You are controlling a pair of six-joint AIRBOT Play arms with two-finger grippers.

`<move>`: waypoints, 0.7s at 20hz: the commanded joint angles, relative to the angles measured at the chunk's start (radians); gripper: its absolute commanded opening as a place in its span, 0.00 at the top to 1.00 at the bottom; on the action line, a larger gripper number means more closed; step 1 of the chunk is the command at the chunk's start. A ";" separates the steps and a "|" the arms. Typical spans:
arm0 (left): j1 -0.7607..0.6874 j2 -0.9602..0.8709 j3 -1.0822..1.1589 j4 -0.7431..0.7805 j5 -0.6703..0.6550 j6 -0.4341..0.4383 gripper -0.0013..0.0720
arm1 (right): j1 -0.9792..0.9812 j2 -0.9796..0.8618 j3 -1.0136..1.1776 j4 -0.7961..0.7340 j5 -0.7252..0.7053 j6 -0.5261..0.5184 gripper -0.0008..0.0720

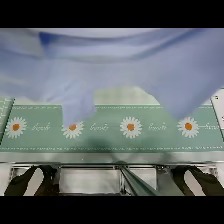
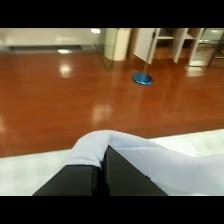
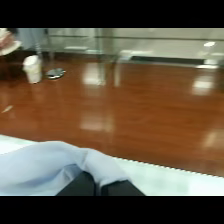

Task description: Fold the shirts.

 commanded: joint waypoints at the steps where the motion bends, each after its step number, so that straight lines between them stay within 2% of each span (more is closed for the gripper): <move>1: -0.122 0.133 0.006 0.267 -0.003 -0.067 0.96 | 0.000 0.126 0.003 -0.166 0.098 0.049 0.96; 5: -0.290 0.239 0.005 0.607 -0.076 -0.168 0.96 | 0.000 0.197 0.003 -0.278 0.233 0.126 0.96; 7: -0.318 0.259 0.000 0.714 -0.125 -0.194 0.96 | 0.000 0.199 -0.002 -0.279 0.311 0.148 0.96; 10: -0.319 0.256 -0.137 0.711 -0.140 -0.237 0.96 | 0.000 0.200 -0.092 -0.267 0.367 0.159 0.96; 12: -0.319 0.244 -0.333 0.659 -0.083 -0.248 0.96 | 0.000 0.200 -0.204 -0.249 0.352 0.154 0.96; 14: -0.319 0.217 -0.546 0.542 0.004 -0.261 0.96 | 0.001 0.199 -0.356 -0.232 0.271 0.130 0.96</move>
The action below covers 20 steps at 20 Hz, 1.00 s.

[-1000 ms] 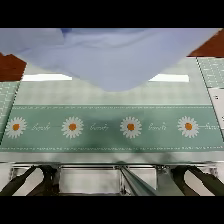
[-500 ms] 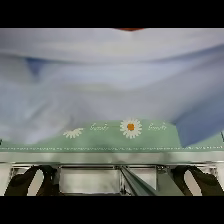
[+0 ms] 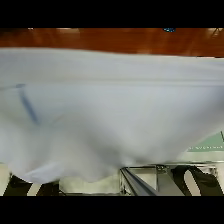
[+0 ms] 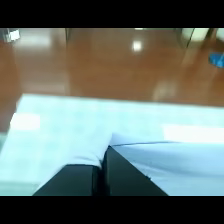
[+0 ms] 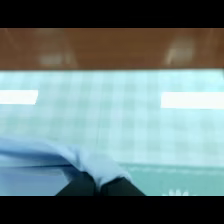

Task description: Fold the shirts.

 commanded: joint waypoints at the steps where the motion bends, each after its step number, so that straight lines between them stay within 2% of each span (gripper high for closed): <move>1: -0.007 -0.043 -0.338 -0.156 0.146 -0.031 0.96 | 0.001 -0.002 -0.244 0.018 -0.106 -0.048 0.96; 3: -0.007 -0.116 -0.521 -0.263 0.327 -0.002 0.96 | 0.001 -0.047 -0.417 0.050 -0.197 -0.122 0.96; 4: -0.007 -0.171 -0.589 -0.297 0.435 0.003 0.96 | 0.001 -0.087 -0.497 0.063 -0.266 -0.122 0.96; 6: -0.007 -0.324 -0.634 -0.313 0.610 0.003 0.95 | 0.000 -0.216 -0.621 0.113 -0.459 -0.167 0.96; 8: -0.007 -0.517 -0.598 -0.330 0.749 0.003 0.95 | 0.000 -0.403 -0.623 0.139 -0.623 -0.177 0.96; 10: -0.007 -0.722 -0.498 -0.373 0.793 0.003 0.95 | 0.001 -0.600 -0.562 0.185 -0.734 -0.210 0.96; 11: -0.007 -0.822 -0.433 -0.431 0.787 0.003 0.95 | 0.001 -0.710 -0.499 0.230 -0.750 -0.274 0.96; 12: -0.006 -0.903 -0.367 -0.493 0.772 0.003 0.95 | 0.001 -0.818 -0.420 0.280 -0.725 -0.291 0.96; 15: -0.007 -1.096 -0.162 -0.595 0.692 0.003 0.95 | 0.001 -1.046 -0.224 0.406 -0.668 -0.210 0.95; 16: -0.008 -1.143 -0.099 -0.607 0.647 0.003 0.80 | 0.000 -1.091 -0.191 0.454 -0.674 -0.182 0.79; 17: -0.007 -1.180 -0.043 -0.609 0.595 0.003 0.38 | 0.000 -1.118 -0.170 0.491 -0.673 -0.173 0.52; 18: 0.002 -1.202 0.005 -0.603 0.531 0.003 0.29 | -0.007 -1.131 -0.148 0.501 -0.660 -0.175 0.42; 20: 0.062 -1.219 0.093 -0.561 0.341 0.029 0.29 | -0.045 -1.125 -0.100 0.502 -0.565 -0.262 0.42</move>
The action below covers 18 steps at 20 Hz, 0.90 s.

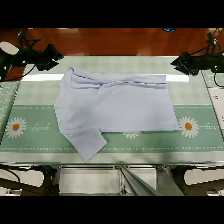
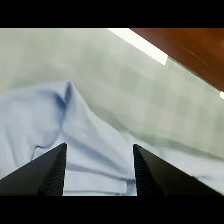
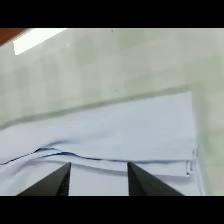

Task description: Fold the shirts.

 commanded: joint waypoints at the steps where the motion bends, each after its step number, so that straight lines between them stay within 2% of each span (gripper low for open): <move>1: 0.092 -0.076 0.160 0.031 -0.319 0.019 0.29 | -0.069 -0.055 0.117 0.068 0.166 -0.083 0.42; 3: 0.191 -0.054 0.155 0.094 -0.528 0.067 0.29 | -0.157 -0.019 0.137 0.044 0.306 -0.081 0.43; 5: 0.272 0.001 0.077 0.170 -0.644 0.090 0.29 | -0.240 0.047 0.103 -0.049 0.410 -0.080 0.43; 6: 0.303 0.048 0.002 0.181 -0.639 0.093 0.29 | -0.275 0.094 0.051 -0.102 0.425 -0.072 0.43; 8: 0.349 0.179 -0.218 0.180 -0.547 0.119 0.29 | -0.332 0.211 -0.126 -0.148 0.384 -0.072 0.43; 10: 0.378 0.325 -0.480 0.180 -0.438 0.135 0.29 | -0.388 0.341 -0.365 -0.147 0.301 -0.076 0.43; 12: 0.441 0.448 -0.726 0.150 -0.386 0.131 0.29 | -0.455 0.455 -0.580 -0.117 0.249 -0.102 0.43; 13: 0.491 0.490 -0.828 0.081 -0.382 0.160 0.29 | -0.493 0.499 -0.662 -0.104 0.244 -0.141 0.43; 16: 0.572 0.543 -1.027 -0.102 -0.418 0.333 0.29 | -0.557 0.595 -0.835 -0.056 0.173 -0.127 0.43; 18: 0.574 0.544 -1.092 -0.101 -0.420 0.352 0.29 | -0.551 0.617 -0.882 -0.033 0.177 -0.127 0.43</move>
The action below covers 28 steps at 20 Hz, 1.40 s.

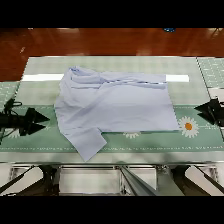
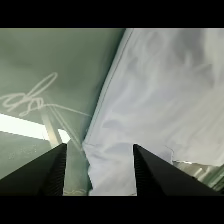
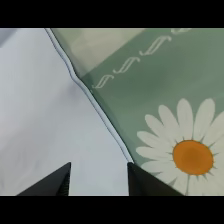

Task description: Fold the shirts.

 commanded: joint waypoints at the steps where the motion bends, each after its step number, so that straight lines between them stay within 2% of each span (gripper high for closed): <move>1: 0.042 0.044 -0.179 -0.084 0.005 0.101 0.29 | -0.022 0.071 -0.132 0.043 -0.029 -0.008 0.43; 5: 0.000 0.039 -0.229 -0.088 0.080 0.111 0.29 | 0.039 0.071 -0.132 0.046 -0.017 -0.014 0.43; 9: -0.158 0.023 -0.238 -0.146 0.192 0.098 0.29 | 0.048 0.071 -0.132 0.043 -0.021 -0.015 0.43; 12: -0.285 0.010 -0.237 -0.149 0.338 -0.009 0.29 | 0.043 0.071 -0.132 0.043 -0.029 -0.015 0.43; 13: -0.314 0.010 -0.234 -0.149 0.364 -0.023 0.41 | 0.032 0.071 -0.132 0.043 -0.029 -0.015 0.43; 14: -0.332 0.010 -0.229 -0.148 0.372 -0.021 0.79 | 0.010 0.071 -0.132 0.040 -0.030 -0.015 0.43; 15: -0.337 0.010 -0.223 -0.148 0.374 -0.018 0.96 | -0.019 0.069 -0.132 0.027 -0.032 -0.014 0.43; 18: -0.337 0.011 -0.208 -0.148 0.373 -0.018 0.96 | -0.100 0.023 -0.133 -0.091 0.014 0.050 0.43; 23: -0.337 0.011 -0.208 -0.148 0.373 -0.018 0.96 | -0.042 -0.127 -0.138 -0.117 0.135 0.046 0.43; 28: -0.337 0.011 -0.208 -0.148 0.374 -0.018 0.96 | 0.050 -0.255 -0.137 -0.117 0.079 0.044 0.43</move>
